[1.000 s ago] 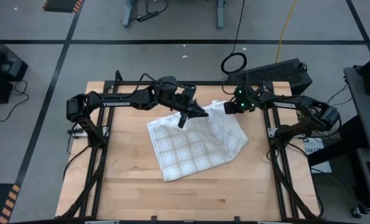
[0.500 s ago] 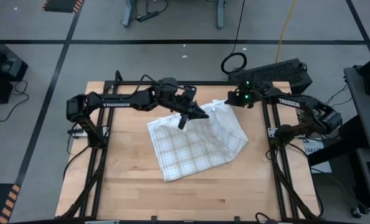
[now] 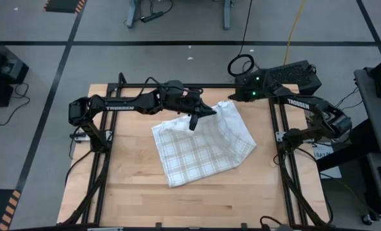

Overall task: Roll towel
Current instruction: Roll the towel

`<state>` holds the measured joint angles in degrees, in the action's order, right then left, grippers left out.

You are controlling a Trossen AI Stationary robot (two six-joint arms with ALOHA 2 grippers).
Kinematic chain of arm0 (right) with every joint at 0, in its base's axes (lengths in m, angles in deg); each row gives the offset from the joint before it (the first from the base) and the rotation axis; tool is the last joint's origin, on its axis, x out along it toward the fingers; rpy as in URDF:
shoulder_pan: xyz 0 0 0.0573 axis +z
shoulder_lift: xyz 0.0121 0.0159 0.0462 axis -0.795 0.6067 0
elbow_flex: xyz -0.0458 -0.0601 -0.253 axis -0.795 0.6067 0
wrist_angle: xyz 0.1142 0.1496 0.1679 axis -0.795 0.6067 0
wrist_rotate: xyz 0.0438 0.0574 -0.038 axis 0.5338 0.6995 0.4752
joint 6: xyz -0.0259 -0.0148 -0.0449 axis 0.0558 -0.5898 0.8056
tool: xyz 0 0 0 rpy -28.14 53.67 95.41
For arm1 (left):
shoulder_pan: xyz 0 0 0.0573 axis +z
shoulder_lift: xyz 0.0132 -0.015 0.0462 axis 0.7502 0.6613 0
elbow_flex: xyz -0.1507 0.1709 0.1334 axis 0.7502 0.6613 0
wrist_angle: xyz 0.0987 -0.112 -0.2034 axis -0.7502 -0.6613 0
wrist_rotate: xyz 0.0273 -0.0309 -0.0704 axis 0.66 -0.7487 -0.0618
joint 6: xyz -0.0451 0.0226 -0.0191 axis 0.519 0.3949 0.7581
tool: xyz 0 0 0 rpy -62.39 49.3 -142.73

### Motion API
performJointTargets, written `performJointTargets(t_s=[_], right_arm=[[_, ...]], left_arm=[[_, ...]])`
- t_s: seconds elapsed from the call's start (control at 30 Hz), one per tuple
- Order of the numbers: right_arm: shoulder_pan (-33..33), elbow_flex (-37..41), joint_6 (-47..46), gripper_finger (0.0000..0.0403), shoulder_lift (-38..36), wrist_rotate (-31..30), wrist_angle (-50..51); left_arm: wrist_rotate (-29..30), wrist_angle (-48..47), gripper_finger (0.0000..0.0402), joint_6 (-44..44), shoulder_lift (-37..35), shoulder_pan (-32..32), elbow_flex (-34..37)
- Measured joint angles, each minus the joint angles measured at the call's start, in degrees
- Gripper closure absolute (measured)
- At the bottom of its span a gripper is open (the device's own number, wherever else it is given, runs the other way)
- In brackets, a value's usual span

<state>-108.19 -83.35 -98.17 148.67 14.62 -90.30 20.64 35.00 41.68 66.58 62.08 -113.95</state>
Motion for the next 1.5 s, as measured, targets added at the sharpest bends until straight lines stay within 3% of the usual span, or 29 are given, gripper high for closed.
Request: performJointTargets(t_s=[0.2,0.43,0.67,1.0,1.27,1.5], right_arm=[[0.4,0.0,-1.5,0.0256,-8.8,16.7,-15.8],[5.5,-0.1,1.7,0.0223,-14.5,18.6,-19.4],[12.5,-0.1,4.7,0.0202,-15.3,18.2,-21.5],[20.3,-0.1,11.9,0.0202,-15.2,3.9,-20.9],[21.1,0.0,14.3,0.0207,-13.2,3.8,-20.1],[23.3,0.0,14.0,0.0249,-10.9,3.9,-22.2]], left_arm=[[0.0,-2.5,0.0393,-0.1,1.5,2.0,0.0],[-3.1,-2.1,0.0393,-0.1,2.2,2.8,0.0],[-3.8,-2.4,0.0393,-0.1,2.1,2.8,0.0],[-3.9,-2.2,0.0393,0.0,2.1,2.8,0.0],[-4.0,-2.2,0.0393,0.0,2.1,2.8,0.0],[-5.1,-2.2,0.0393,0.0,2.1,2.8,0.0]])
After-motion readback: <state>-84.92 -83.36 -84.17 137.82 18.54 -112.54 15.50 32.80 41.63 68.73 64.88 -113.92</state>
